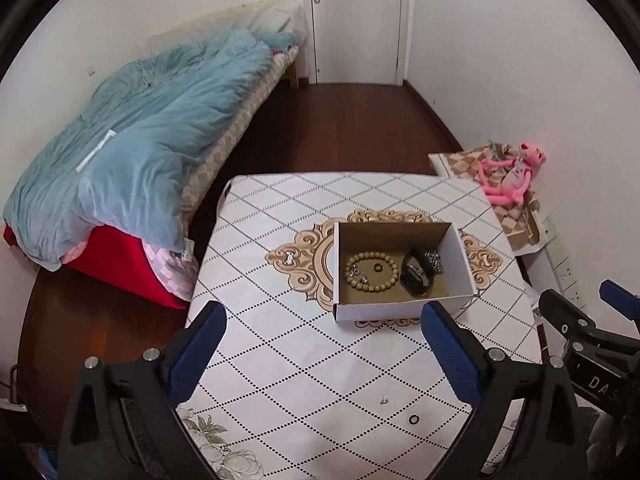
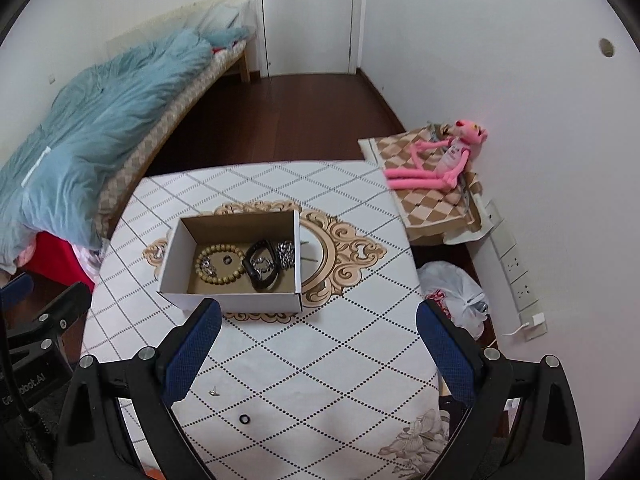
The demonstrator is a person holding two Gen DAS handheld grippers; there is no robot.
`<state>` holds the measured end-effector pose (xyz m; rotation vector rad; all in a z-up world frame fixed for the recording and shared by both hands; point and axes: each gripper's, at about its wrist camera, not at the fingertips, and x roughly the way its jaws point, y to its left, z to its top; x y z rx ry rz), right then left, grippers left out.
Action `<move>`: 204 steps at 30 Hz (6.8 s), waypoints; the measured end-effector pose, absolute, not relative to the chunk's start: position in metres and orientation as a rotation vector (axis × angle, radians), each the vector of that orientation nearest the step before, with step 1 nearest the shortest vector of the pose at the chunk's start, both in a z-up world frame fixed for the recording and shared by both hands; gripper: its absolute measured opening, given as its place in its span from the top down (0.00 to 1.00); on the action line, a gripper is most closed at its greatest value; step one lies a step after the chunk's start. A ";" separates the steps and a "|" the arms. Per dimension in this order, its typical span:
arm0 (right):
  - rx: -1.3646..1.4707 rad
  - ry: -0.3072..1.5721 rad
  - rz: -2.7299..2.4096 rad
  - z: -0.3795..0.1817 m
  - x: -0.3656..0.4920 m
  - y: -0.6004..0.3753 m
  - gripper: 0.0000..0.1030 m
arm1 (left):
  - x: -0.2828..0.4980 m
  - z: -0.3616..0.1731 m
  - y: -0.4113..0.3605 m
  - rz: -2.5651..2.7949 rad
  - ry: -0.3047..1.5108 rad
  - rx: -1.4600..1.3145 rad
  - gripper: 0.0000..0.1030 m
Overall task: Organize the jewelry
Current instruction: 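Lift both tools up and away from the box, then grasp the black ring with the right tool while the left tool grasps the gold charm, then carry both items over the white box while both tools open to drop them inside, then lift both tools up and away from the box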
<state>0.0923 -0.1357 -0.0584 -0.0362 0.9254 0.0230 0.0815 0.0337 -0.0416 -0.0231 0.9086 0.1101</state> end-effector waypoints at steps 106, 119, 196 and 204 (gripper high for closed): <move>0.152 1.092 0.038 -0.205 0.049 -0.164 0.88 | 0.065 -0.212 0.016 -0.150 1.213 -0.226 0.69; 0.164 1.100 -0.010 -0.211 0.047 -0.180 0.87 | 0.058 -0.235 -0.022 -0.141 1.186 -0.036 0.77; -0.063 1.147 0.045 -0.137 0.181 -0.121 0.05 | 0.163 -0.107 0.050 0.103 1.086 -0.036 0.03; -0.024 1.029 0.033 -0.073 0.127 -0.127 0.05 | 0.115 -0.047 0.050 0.106 0.987 -0.058 0.03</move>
